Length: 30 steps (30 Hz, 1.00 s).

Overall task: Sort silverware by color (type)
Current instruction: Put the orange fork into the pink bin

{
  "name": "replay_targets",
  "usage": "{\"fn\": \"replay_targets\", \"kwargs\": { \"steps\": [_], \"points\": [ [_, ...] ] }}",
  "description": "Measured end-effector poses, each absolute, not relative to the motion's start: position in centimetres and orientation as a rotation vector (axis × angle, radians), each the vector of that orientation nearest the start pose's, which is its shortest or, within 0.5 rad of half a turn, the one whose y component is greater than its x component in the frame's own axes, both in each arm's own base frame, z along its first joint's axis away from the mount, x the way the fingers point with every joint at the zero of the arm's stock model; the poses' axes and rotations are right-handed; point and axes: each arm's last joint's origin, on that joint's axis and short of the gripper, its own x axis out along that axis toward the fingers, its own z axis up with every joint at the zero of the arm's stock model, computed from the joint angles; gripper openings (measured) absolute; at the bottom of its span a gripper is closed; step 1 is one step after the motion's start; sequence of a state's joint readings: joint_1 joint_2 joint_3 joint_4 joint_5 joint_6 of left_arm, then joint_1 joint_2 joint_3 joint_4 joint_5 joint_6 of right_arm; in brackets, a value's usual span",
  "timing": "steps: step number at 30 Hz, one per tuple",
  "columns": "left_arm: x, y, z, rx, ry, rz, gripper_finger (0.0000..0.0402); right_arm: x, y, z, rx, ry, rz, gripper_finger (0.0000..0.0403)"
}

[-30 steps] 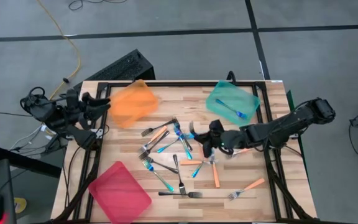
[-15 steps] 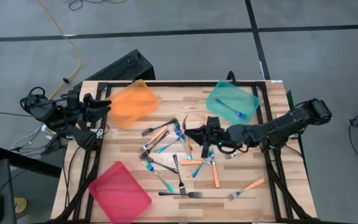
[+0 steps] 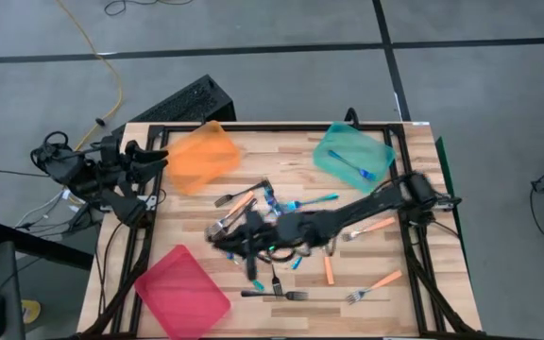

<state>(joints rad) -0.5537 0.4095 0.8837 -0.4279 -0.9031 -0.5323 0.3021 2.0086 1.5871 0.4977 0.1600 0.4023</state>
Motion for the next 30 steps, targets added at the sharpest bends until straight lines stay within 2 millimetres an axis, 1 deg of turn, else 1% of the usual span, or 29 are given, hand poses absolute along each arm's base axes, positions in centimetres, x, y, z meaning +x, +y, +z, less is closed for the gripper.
{"fn": "replay_targets", "kwargs": {
  "steps": [4,7,11,15,17,20,23,26,30],
  "points": [
    [5.8,-0.9,37.8,-0.558,-0.127,0.332,0.0197,49.1,15.2,29.8,0.434,-0.073,0.219,0.0044],
    [5.8,-0.9,37.8,-0.558,-0.126,0.332,0.0197,51.4,15.8,28.9,0.471,-0.075,0.253,0.0045],
    [5.8,-0.9,37.8,-0.565,-0.128,0.331,0.0197,54.2,16.7,26.4,0.53,-0.072,0.257,0.0045],
    [5.8,-0.9,37.8,-0.567,-0.128,0.33,0.0197,56.2,17.6,23.8,0.61,-0.068,0.268,0.0045],
    [5.8,-0.9,37.8,-0.567,-0.127,0.329,0.0197,56.9,17.9,22.7,0.646,-0.05,0.268,0.0046],
    [5.8,-0.9,37.8,-0.567,-0.125,0.324,0.0197,57.6,18.2,20.7,0.672,0.029,0.244,0.0046],
    [5.8,-0.9,37.8,-0.566,-0.125,0.324,0.0197,57.6,18.4,18.9,0.688,0.127,0.21,0.0046],
    [5.8,-0.9,37.7,-0.565,-0.123,0.324,0.0197,57.4,18.8,17.8,0.674,0.25,0.172,0.0046],
    [5.8,-0.9,37.7,-0.565,-0.124,0.325,0.0197,57.1,19.2,17.0,0.651,0.328,0.15,0.0046]
  ]
}}
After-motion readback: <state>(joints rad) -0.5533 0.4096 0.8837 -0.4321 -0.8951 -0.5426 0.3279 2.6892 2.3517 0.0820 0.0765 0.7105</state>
